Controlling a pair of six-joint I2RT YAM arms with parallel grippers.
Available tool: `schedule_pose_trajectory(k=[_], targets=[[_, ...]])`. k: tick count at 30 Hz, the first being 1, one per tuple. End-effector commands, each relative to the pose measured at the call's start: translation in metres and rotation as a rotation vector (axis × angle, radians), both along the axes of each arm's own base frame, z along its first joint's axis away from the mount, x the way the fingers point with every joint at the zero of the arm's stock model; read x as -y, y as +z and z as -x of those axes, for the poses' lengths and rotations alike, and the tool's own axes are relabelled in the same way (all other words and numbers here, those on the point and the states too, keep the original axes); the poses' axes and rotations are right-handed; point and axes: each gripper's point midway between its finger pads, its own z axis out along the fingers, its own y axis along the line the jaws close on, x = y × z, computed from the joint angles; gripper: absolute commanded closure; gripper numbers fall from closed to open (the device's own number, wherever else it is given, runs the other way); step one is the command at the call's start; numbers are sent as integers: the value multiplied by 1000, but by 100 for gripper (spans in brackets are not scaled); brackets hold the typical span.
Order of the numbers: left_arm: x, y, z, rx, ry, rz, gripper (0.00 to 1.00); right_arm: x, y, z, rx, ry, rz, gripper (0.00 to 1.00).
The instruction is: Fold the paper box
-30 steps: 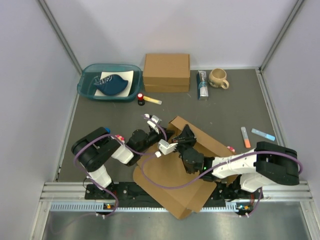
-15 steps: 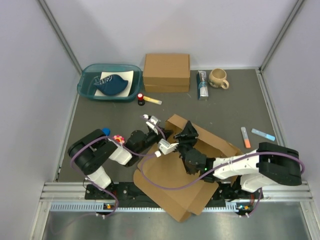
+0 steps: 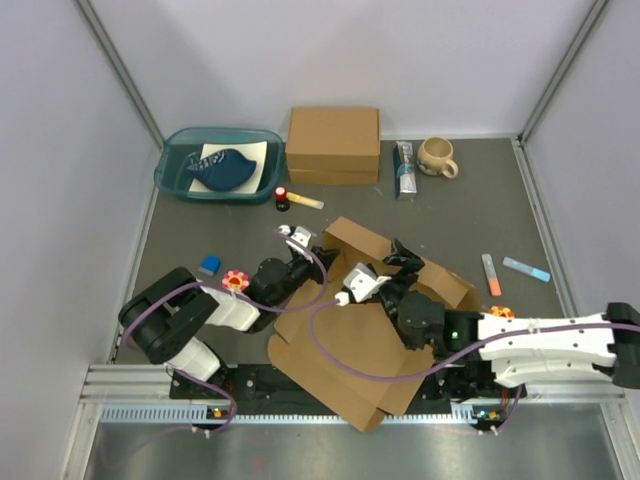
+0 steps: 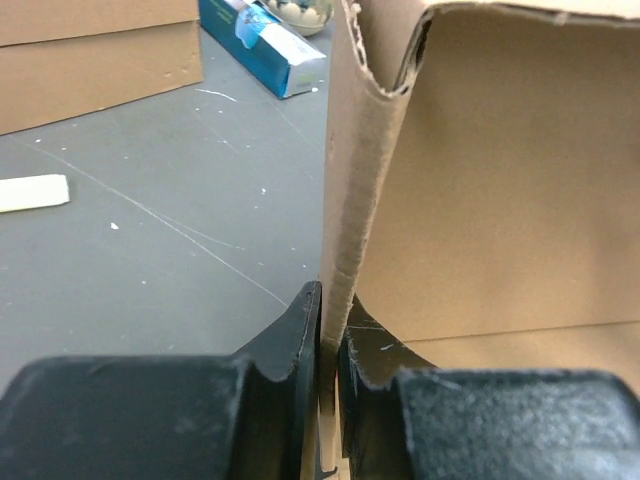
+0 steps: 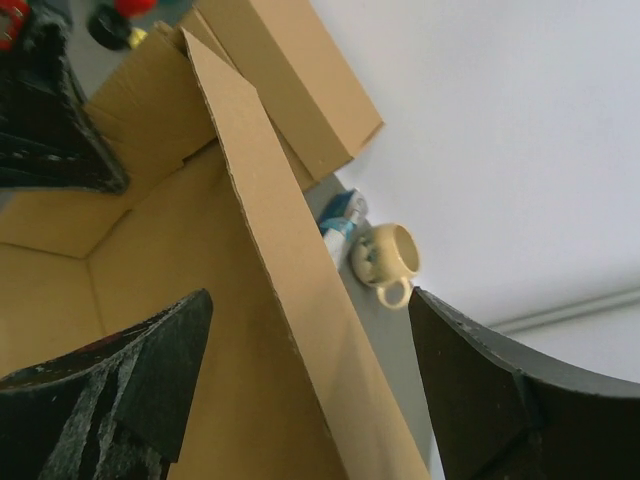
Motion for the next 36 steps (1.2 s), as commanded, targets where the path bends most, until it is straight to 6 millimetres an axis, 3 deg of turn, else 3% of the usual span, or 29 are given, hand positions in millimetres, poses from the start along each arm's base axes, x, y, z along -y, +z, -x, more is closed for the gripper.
schedule_pose_trajectory(k=[1, 4, 11, 17, 22, 23, 27, 36], targets=[[-5, 37, -16, 71, 87, 48, 100, -9, 7, 24, -206, 134, -208, 18], [-6, 35, -18, 68, 99, 30, 100, -9, 15, 30, -265, 162, -302, 17], [-16, 26, -22, 67, 168, 10, 100, -13, 76, 36, -301, 207, -588, 25], [-14, 24, -24, 122, 233, -66, 100, -35, 88, 32, -384, 205, -731, 37], [-7, 24, -22, 150, 292, -104, 100, -31, 73, -5, -479, 45, -861, 59], [-8, 21, -23, 142, 311, -112, 100, -23, 67, -19, -485, -1, -886, 62], [-16, 12, -27, 116, 406, -133, 100, -27, 43, -39, -604, -15, -992, 76], [-17, -5, -28, 87, 491, -155, 100, -59, -23, -39, -753, -22, -883, 77]])
